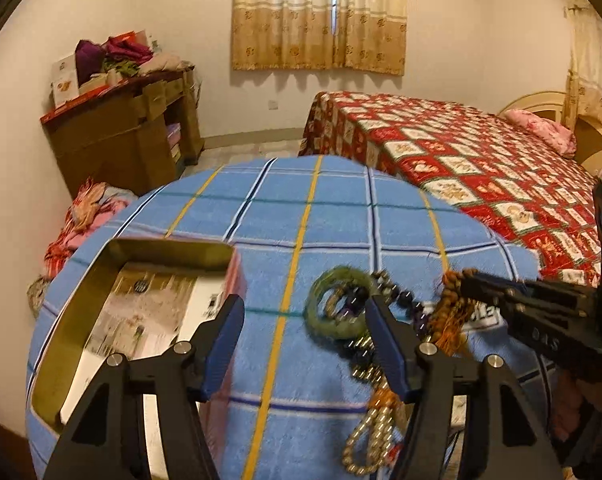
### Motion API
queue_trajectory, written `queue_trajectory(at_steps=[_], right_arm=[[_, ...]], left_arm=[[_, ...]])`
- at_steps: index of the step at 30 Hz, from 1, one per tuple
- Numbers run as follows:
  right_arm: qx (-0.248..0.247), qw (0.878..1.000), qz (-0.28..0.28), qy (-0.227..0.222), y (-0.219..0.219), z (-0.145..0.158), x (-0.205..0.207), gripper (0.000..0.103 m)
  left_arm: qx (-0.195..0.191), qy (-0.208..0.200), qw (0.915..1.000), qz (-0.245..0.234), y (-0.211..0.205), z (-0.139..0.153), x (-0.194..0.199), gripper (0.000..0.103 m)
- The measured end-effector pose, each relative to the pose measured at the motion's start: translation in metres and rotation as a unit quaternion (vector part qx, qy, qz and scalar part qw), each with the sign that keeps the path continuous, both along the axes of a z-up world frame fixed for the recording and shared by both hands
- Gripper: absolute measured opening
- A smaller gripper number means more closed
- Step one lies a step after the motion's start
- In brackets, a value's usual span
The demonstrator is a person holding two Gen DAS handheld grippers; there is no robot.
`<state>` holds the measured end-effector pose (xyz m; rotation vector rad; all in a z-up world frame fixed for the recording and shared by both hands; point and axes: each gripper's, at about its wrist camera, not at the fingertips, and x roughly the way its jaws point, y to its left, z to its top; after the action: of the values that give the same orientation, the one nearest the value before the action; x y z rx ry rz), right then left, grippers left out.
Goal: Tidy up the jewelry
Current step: 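Grasp the jade bangle with the left tool while the right grasps the wooden bead bracelet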
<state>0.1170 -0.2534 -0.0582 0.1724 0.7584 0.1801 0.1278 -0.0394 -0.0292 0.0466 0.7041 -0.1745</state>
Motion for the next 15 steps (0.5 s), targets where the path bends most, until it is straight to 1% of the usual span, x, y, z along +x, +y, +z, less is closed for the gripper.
queue_trajectory(at_steps=[5, 7, 8, 11, 12, 13, 14, 15], right_arm=[[0.011, 1.000, -0.007, -0.010, -0.004, 0.003, -0.006, 0.014], [0.011, 1.000, -0.009, -0.014, -0.005, 0.005, -0.009, 0.014], [0.012, 1.000, -0.012, -0.019, -0.006, 0.008, -0.011, 0.012], [0.020, 0.999, -0.010, -0.027, -0.009, 0.014, -0.016, 0.012], [0.018, 0.999, -0.006, -0.030, -0.007, 0.016, -0.017, 0.012], [0.015, 0.999, -0.002, -0.032, -0.005, 0.017, -0.018, 0.012], [0.013, 0.999, 0.001, -0.034, -0.004, 0.018, -0.018, 0.012], [0.014, 0.999, 0.003, -0.035, -0.004, 0.018, -0.019, 0.012]], left_arm=[[-0.011, 0.021, 0.9989, -0.040, -0.021, -0.009, 0.019, 0.063], [-0.012, 0.033, 0.9985, -0.042, -0.027, -0.015, 0.028, 0.063], [-0.012, 0.038, 0.9981, -0.047, -0.029, -0.019, 0.032, 0.063], [-0.013, 0.052, 0.9968, -0.060, -0.036, -0.028, 0.038, 0.062], [-0.015, 0.055, 0.9963, -0.064, -0.037, -0.031, 0.040, 0.048], [-0.018, 0.063, 0.9952, -0.073, -0.038, -0.034, 0.041, 0.029], [-0.022, 0.071, 0.9940, -0.080, -0.038, -0.036, 0.042, 0.021], [-0.022, 0.070, 0.9940, -0.081, -0.036, -0.037, 0.040, 0.010]])
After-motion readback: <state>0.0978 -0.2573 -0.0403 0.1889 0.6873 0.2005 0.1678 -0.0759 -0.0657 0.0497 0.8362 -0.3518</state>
